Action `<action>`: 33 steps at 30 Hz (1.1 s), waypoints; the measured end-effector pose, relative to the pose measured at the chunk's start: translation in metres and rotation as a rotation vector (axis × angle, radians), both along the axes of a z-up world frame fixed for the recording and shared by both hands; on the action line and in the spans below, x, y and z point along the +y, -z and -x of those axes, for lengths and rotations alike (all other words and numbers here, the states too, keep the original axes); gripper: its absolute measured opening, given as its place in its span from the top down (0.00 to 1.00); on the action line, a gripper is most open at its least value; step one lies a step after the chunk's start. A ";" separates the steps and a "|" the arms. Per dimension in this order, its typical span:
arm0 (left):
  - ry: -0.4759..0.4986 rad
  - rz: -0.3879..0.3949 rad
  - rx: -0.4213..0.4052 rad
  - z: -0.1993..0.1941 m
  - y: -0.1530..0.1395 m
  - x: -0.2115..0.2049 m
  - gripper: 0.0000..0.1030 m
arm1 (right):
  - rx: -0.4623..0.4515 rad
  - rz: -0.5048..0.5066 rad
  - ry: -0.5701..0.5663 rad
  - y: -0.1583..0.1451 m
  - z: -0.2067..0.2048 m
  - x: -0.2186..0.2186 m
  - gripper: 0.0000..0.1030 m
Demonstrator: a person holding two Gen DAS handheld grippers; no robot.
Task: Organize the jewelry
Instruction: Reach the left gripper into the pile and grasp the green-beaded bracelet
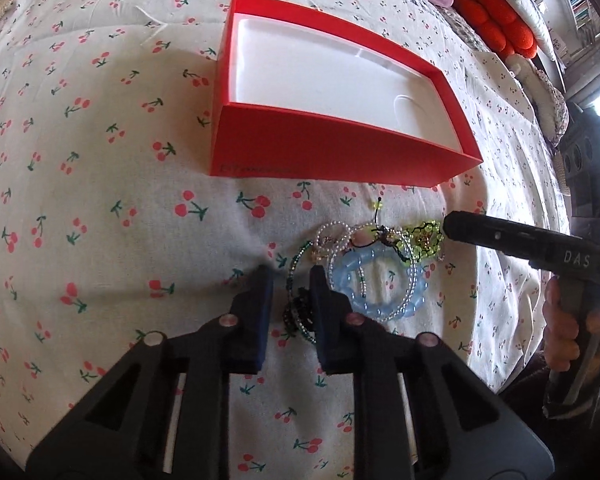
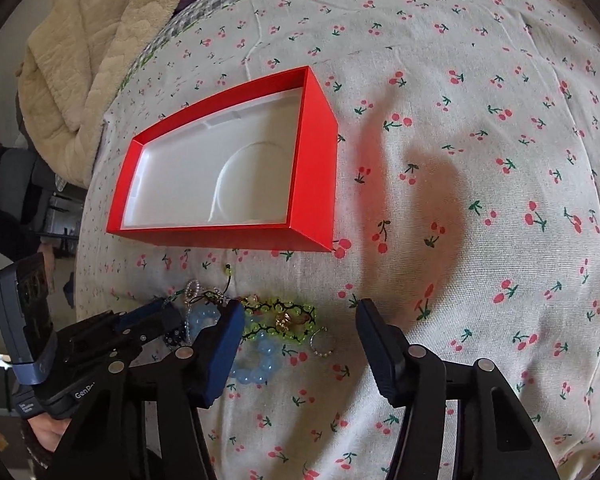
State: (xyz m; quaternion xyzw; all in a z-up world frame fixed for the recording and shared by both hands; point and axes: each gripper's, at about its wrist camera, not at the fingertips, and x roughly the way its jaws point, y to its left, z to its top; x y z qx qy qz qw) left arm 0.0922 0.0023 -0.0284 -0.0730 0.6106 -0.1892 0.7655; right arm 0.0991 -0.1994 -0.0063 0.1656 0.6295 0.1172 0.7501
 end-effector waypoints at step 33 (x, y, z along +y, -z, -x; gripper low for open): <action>-0.060 0.023 -0.041 0.017 -0.020 0.025 0.94 | 0.067 -0.108 -0.112 0.013 0.026 0.032 0.77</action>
